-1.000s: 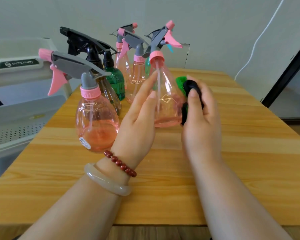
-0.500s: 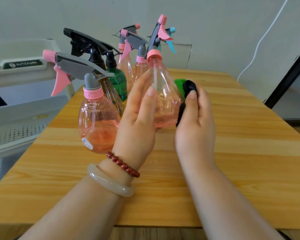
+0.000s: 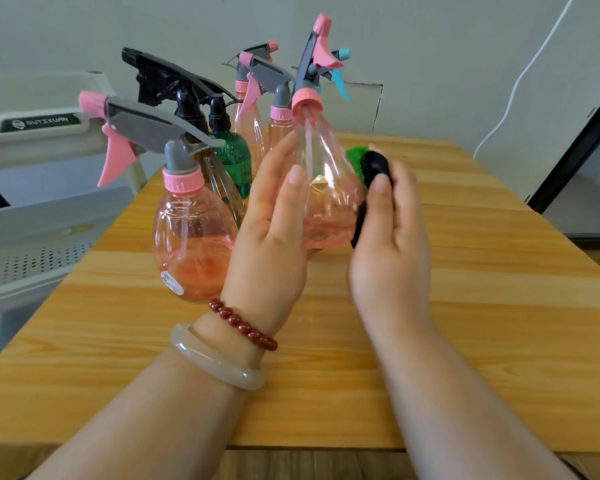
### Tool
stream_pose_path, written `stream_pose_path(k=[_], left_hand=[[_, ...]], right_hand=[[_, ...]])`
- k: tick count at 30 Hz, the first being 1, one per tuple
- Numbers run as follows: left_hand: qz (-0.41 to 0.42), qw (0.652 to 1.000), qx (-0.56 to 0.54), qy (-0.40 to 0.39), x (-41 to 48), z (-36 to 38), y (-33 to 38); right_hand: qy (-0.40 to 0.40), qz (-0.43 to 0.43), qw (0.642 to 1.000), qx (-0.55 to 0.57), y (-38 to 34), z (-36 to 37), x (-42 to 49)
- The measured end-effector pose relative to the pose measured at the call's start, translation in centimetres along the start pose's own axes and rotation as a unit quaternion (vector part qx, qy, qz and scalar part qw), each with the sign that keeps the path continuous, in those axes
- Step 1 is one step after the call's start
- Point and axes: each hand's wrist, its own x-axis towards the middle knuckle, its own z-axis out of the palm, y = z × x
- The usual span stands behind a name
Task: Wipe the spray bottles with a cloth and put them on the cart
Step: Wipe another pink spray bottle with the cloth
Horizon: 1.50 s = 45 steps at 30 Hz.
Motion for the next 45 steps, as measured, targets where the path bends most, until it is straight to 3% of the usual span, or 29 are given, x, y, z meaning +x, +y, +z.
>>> stream_pose_path(k=[3,4,6,11,13,16,18,21,23,25,29,32,35,39,42,45], left_hand=[[0.013,0.999,0.032,0.002,0.1,-0.1,0.3],[0.017,0.999,0.031,0.003,0.2,-0.2,0.2],[0.004,1.0,0.002,0.012,0.1,-0.2,0.1],[-0.003,1.0,0.013,0.008,0.0,-0.2,-0.3],[0.01,0.999,0.042,0.017,0.0,-0.1,-0.4],[0.029,0.998,0.055,0.033,-0.1,0.3,-0.5],[0.026,0.998,0.049,0.038,-0.1,0.4,-0.3],[0.002,0.999,0.007,0.037,0.0,0.2,-0.2],[0.003,0.999,0.009,0.041,-0.1,0.1,-0.3],[-0.004,1.0,-0.006,0.028,-0.1,0.3,-0.3],[0.02,0.999,0.047,0.003,-0.3,0.5,-0.1],[-0.03,0.999,-0.007,-0.008,0.0,0.1,0.1],[-0.071,0.996,-0.041,-0.033,0.7,-0.6,-0.2],[-0.067,0.994,-0.077,-0.034,0.4,-0.2,-0.2],[-0.048,0.996,-0.076,0.01,0.2,0.0,-0.1],[-0.05,0.993,-0.107,0.03,0.1,0.2,-0.1]], right_hand=[[-0.048,-0.149,0.987,-0.025,-0.4,0.2,-0.7],[-0.059,-0.162,0.984,-0.033,-0.3,0.3,-0.8],[-0.053,-0.134,0.989,-0.034,-0.3,0.2,-0.5],[-0.033,0.063,0.997,0.019,0.5,-0.2,0.2],[-0.032,0.02,0.999,0.008,0.2,-0.1,0.0],[-0.046,-0.115,0.992,-0.037,-0.3,0.3,-0.8],[-0.048,-0.135,0.989,-0.035,-0.1,0.4,-0.8],[-0.012,-0.02,1.0,0.018,-0.5,0.1,-0.3],[-0.016,0.097,0.99,0.099,-0.1,0.1,-0.1],[-0.01,0.15,0.977,0.15,0.4,0.0,0.0],[0.023,0.046,0.997,0.062,-0.1,-0.2,0.0],[0.033,-0.048,0.998,-0.004,0.3,-0.4,0.0],[-0.004,-0.122,0.992,-0.032,0.4,-0.5,-0.1],[-0.067,-0.188,0.978,-0.053,0.0,-0.2,-0.1],[-0.046,-0.177,0.982,-0.048,-0.2,0.2,-0.2],[0.018,-0.048,0.999,0.009,0.3,0.5,-0.3]])
